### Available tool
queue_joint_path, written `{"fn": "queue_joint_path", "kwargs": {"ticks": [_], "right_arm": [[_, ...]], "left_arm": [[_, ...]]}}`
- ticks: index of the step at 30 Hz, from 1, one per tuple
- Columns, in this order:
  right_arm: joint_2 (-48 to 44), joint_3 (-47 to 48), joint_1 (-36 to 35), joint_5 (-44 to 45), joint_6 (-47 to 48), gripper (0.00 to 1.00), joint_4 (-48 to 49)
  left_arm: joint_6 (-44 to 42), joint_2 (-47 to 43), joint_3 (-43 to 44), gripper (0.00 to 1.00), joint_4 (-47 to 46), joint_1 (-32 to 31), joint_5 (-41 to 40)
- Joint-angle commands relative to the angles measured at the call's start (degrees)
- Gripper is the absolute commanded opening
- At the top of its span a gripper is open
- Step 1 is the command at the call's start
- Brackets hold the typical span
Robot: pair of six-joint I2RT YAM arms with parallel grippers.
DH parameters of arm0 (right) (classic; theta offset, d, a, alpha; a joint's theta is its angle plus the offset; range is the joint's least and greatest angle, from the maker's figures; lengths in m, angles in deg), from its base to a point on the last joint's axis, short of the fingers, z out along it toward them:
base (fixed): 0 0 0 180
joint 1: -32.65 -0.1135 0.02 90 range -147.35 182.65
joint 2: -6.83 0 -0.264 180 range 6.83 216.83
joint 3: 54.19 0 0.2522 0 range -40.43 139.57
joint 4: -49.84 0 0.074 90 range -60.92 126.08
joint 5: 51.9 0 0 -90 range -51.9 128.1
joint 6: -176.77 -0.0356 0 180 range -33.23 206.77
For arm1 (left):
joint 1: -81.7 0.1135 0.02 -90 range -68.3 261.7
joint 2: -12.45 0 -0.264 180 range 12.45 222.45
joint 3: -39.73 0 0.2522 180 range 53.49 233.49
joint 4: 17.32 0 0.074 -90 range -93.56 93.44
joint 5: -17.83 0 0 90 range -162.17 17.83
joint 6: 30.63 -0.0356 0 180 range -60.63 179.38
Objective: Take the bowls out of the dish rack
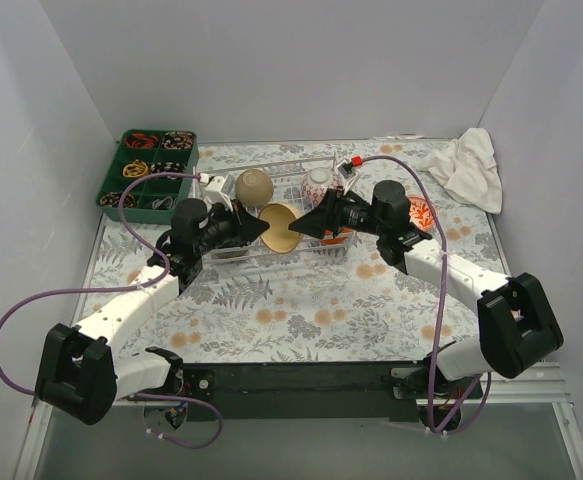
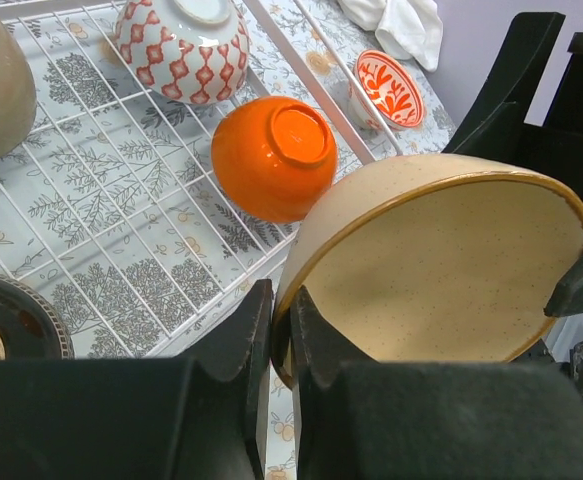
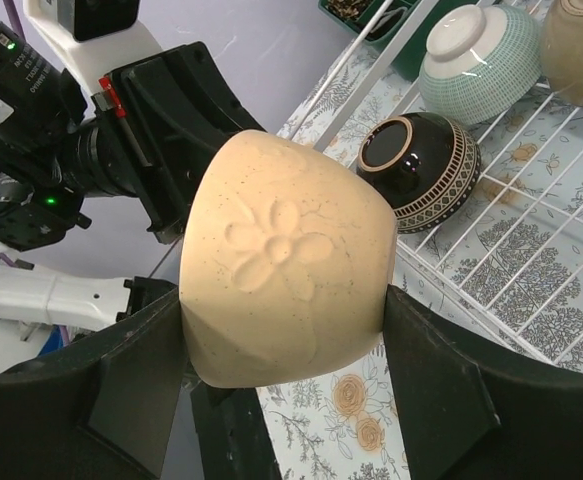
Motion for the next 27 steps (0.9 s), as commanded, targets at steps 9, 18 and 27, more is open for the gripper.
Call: {"fn": "queue_joint_path", "kwargs": {"ticks": [9, 18, 27], "right_arm": [[-9.09, 11.98, -3.95, 23.44, 20.74, 0.84, -36.28], [-3.22, 22.41, -15.55, 45.87, 26.02, 0.84, -46.92], [8.38, 32.63, -21.00, 57.76, 28.04, 0.75, -48.69]], "left_arm": [[-3.77, -2.67, 5.48, 0.00, 8.39, 0.06, -15.01], [-3.77, -2.67, 6.45, 0.00, 11.03, -0.64, -18.26], [-4.12, -2.84, 6.62, 0.00, 11.74, -1.17, -20.02]]}}
